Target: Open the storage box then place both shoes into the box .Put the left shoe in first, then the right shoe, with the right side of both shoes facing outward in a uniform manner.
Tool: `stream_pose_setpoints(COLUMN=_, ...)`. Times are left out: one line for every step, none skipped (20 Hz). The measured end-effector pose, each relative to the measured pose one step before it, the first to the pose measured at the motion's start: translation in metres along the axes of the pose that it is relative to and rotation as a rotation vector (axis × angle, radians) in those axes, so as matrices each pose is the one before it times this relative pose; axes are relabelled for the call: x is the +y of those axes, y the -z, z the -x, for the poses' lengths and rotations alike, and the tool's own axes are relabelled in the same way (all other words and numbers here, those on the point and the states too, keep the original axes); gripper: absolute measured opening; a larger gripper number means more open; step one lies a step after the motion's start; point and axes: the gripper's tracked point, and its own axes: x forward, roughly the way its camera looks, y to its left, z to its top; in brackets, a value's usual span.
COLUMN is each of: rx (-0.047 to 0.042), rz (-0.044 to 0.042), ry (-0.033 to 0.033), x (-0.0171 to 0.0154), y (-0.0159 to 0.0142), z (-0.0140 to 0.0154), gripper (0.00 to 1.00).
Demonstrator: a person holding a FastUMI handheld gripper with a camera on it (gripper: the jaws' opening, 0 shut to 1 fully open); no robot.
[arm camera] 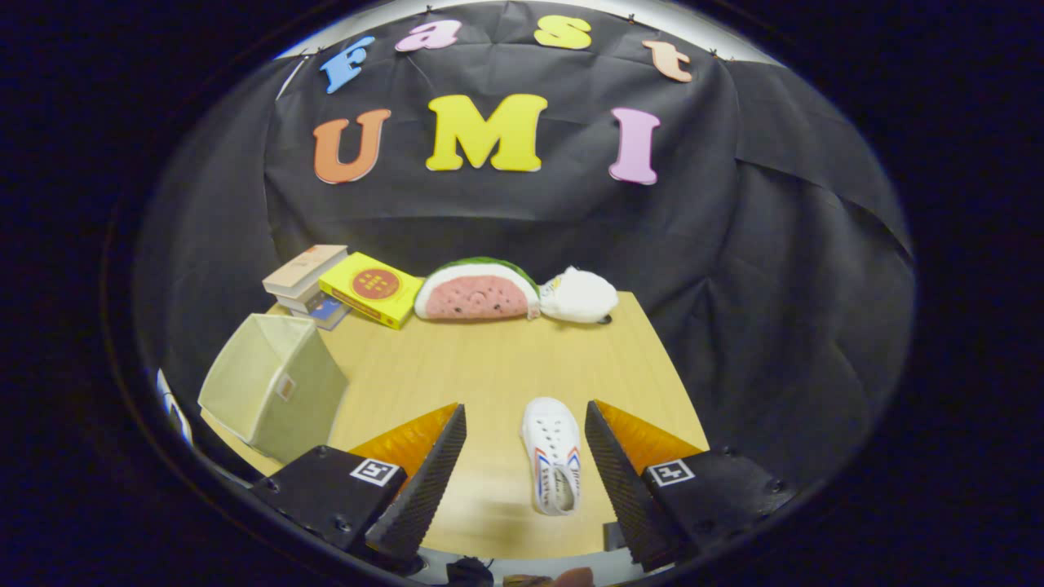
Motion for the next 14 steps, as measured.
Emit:
stream_pose_setpoints(rx=0.01978, rz=-0.00057, ry=0.00733, x=-0.01734, y=0.00927, z=-0.0097, gripper=0.95)
stream_pose_setpoints(rx=0.02332, rz=-0.0012, ry=-0.00661, x=-0.01369, y=0.01151, z=-0.01057, gripper=0.95)
stream_pose_setpoints(rx=0.02633, rz=-0.00379, ry=-0.01098, x=-0.01005, y=0.0101, z=-0.01081, gripper=0.95)
stream_pose_setpoints(rx=0.03138, rz=-0.00154, ry=-0.01836, x=-0.00656, y=0.00932, z=-0.01194, gripper=0.95)
stream_pose_setpoints(rx=0.02801, rz=0.00304, ry=-0.01179, x=-0.00736, y=0.00889, z=-0.01331, gripper=0.95)
stream_pose_setpoints(rx=0.0291, rz=0.01315, ry=-0.01095, x=-0.00699, y=0.00945, z=-0.01489, gripper=0.95)
stream_pose_setpoints(rx=0.03126, rz=0.01961, ry=-0.0079, x=-0.00608, y=0.01024, z=-0.01384, gripper=0.95)
stream_pose_setpoints(rx=0.02742, rz=0.01426, ry=-0.00844, x=-0.00399, y=0.00611, z=-0.01366, gripper=0.95)
stream_pose_setpoints(rx=0.0246, rz=0.0099, ry=-0.01482, x=-0.00098, y=0.00261, z=-0.01499, gripper=0.95)
stream_pose_setpoints(rx=0.03048, rz=0.00888, ry=-0.01246, x=-0.00102, y=0.00647, z=-0.0118, gripper=0.95)
stream_pose_setpoints(rx=0.02369, rz=0.00902, ry=-0.01708, x=0.00039, y=0.00447, z=-0.0122, gripper=0.95)
stream_pose_setpoints(rx=0.02429, rz=-0.00033, ry=-0.01785, x=0.00016, y=0.0031, z=-0.00989, gripper=0.95)
stream_pose_setpoints(rx=0.02924, rz=-0.0123, ry=-0.0251, x=0.00263, y=0.00346, z=-0.01016, gripper=0.95)
stream_pose_setpoints(rx=0.02317, rz=-0.02012, ry=-0.02681, x=0.00273, y=0.00069, z=-0.00864, gripper=0.95)
